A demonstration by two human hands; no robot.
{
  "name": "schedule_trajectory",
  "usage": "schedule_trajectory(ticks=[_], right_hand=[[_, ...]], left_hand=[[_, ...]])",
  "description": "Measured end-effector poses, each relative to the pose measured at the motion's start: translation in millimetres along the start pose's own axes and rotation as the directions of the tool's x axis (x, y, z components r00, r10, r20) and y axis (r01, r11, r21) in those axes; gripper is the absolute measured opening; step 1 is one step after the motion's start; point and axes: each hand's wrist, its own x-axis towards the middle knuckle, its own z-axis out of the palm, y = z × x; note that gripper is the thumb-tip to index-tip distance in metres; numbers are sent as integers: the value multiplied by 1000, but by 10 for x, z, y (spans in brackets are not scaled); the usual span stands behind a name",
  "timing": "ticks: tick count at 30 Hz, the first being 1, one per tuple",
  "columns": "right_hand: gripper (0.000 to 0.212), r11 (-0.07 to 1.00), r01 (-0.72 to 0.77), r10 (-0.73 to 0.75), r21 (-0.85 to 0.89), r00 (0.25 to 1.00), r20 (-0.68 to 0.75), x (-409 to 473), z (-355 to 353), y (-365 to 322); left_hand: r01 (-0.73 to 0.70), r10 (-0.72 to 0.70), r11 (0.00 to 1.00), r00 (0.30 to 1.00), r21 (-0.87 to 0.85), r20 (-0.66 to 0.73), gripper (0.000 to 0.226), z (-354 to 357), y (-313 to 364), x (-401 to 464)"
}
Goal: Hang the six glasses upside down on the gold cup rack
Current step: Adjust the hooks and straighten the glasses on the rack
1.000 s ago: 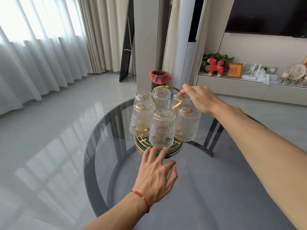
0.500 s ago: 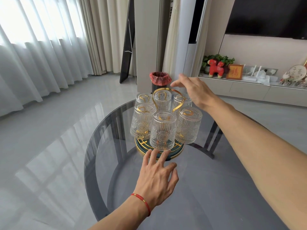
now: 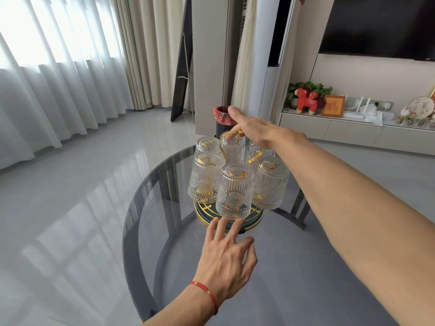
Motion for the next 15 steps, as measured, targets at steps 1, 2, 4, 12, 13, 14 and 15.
schedule_trajectory(ticks=[1,2,4,12,13,14,15], right_hand=[[109,1000,-24,23,11,1000,14,27,-12,-8],[109,998,-51,51,23,998,28,53,-20,-17],[109,995,-90,88,51,995,50,97,-29,-27],[106,995,-61,58,79,998,39,159,-10,5],[106,996,-49,48,69,998,29,157,-8,7],[106,997,-39,37,63,999,23,153,-6,10],[106,998,-29,28,62,999,20,150,-4,11]], left_hand=[[0,0,1000,1000,-2,0,30,0,-2,1],[0,0,1000,1000,-4,0,30,1,-3,2],[1,-1,1000,1000,-8,3,29,5,-5,0],[4,-4,1000,1000,-1,1,30,-1,1,2],[4,-4,1000,1000,2,4,31,-4,3,2],[4,-4,1000,1000,4,6,31,-5,5,3],[4,-4,1000,1000,5,8,31,-6,7,2]])
